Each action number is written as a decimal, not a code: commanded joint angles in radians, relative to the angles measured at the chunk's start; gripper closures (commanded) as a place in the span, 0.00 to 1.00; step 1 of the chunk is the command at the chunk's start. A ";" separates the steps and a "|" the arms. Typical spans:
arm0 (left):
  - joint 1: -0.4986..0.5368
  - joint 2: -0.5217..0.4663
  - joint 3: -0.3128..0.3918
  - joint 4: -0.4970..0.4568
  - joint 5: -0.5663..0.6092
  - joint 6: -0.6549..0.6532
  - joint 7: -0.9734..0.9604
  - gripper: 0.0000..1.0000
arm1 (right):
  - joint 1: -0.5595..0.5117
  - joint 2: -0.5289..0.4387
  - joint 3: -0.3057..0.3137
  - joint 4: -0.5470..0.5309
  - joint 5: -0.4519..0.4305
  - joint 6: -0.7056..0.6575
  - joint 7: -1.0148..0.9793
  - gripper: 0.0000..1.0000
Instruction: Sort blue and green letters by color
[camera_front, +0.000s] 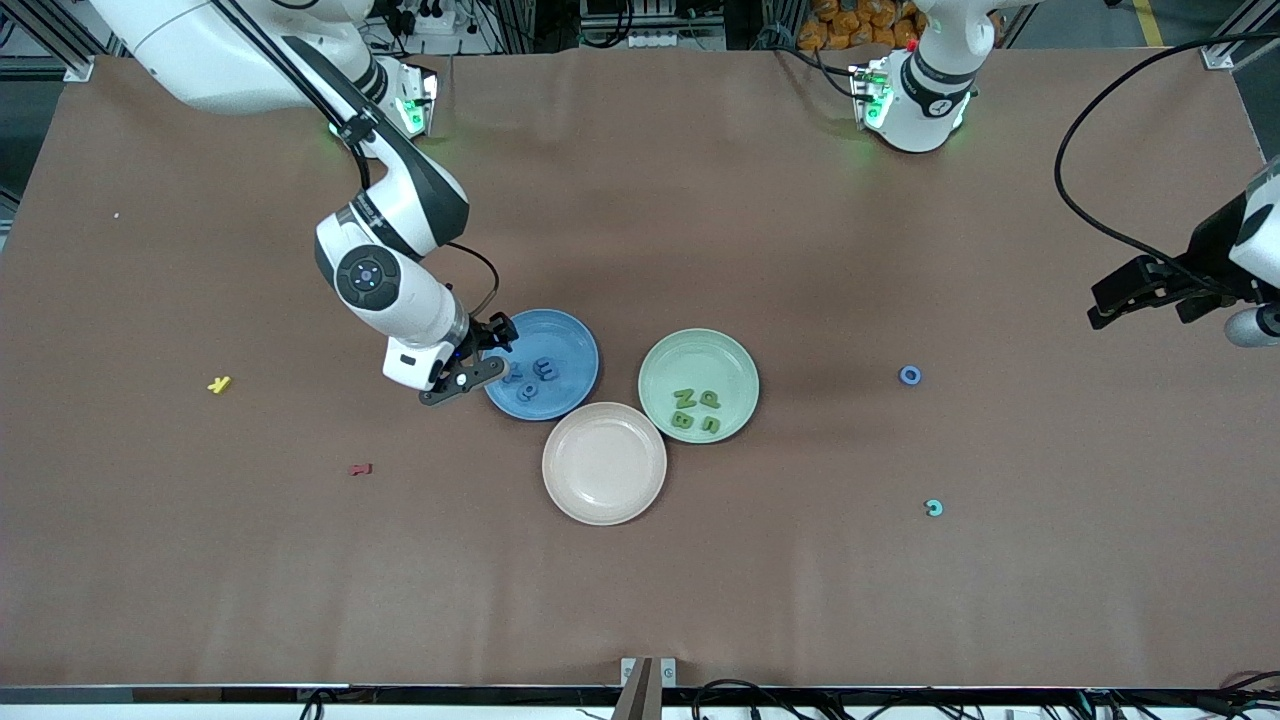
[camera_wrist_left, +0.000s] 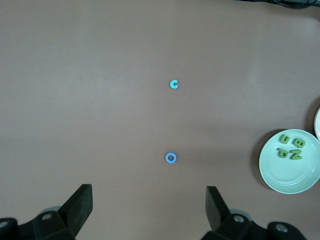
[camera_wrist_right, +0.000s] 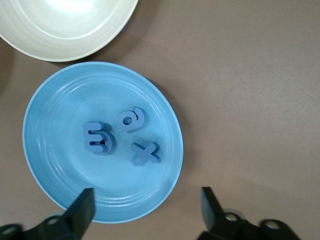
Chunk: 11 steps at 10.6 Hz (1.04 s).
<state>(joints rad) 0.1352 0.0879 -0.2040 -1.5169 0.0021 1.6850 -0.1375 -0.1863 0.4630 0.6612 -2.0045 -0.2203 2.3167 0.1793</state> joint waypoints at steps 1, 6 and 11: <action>-0.008 -0.051 -0.030 -0.031 -0.022 -0.007 -0.002 0.00 | -0.018 -0.006 0.012 0.018 0.015 -0.020 0.003 0.00; -0.009 -0.077 -0.032 -0.033 -0.022 -0.030 0.015 0.00 | 0.028 -0.125 -0.136 0.018 0.015 -0.042 -0.010 0.00; -0.006 -0.079 -0.048 -0.039 -0.022 -0.030 0.013 0.00 | 0.247 -0.320 -0.505 0.016 0.226 -0.181 -0.096 0.00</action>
<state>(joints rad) 0.1224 0.0341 -0.2508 -1.5339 0.0017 1.6625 -0.1376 -0.0285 0.2481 0.3083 -1.9710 -0.1278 2.2209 0.1631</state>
